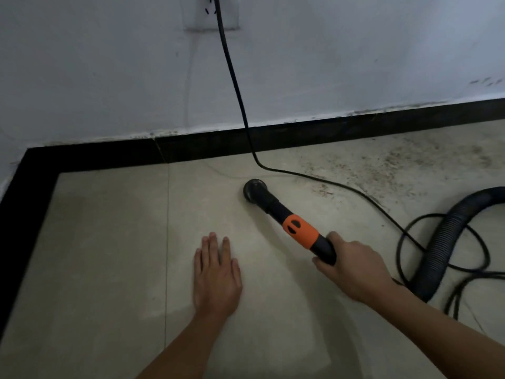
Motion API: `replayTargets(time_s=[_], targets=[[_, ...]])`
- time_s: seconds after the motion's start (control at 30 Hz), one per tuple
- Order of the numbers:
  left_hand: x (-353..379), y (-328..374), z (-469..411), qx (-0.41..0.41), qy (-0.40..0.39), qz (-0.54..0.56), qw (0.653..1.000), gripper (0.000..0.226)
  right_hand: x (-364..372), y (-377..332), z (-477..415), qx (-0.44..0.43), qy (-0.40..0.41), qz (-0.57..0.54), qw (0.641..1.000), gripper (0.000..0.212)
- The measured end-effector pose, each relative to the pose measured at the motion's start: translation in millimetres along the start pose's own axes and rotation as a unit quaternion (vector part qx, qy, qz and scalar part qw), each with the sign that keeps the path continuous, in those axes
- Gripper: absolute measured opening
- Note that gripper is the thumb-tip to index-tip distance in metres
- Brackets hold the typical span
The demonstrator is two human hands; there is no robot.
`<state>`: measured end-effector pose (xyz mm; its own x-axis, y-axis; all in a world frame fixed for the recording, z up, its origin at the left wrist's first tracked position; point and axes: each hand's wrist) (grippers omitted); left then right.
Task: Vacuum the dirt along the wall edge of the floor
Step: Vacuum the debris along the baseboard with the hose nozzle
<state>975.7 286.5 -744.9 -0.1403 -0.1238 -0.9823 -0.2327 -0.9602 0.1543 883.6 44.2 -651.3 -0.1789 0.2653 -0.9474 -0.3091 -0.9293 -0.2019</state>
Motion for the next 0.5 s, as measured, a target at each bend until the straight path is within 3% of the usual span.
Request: replayTargets(time_s=[0.23,0.5], targets=[[-3,2,1,-0.001,-0.001,0.001,1.0,0.063,3,27,60,0.021,-0.02,-0.001,1.0,0.028],[-7,4,3,0.004,0.009,0.017,1.0,0.065,-2,70,103,0.108,-0.014,-0.015,0.994,0.026]])
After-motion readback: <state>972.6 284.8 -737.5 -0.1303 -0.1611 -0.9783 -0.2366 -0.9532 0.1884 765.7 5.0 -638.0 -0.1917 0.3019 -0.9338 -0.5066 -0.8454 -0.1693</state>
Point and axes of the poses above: each hand's wrist, its own z-axis away from the middle knuckle, its own x-axis out of the palm, y = z × x, and after that the axes turned 6 degrees about -x, right-handed
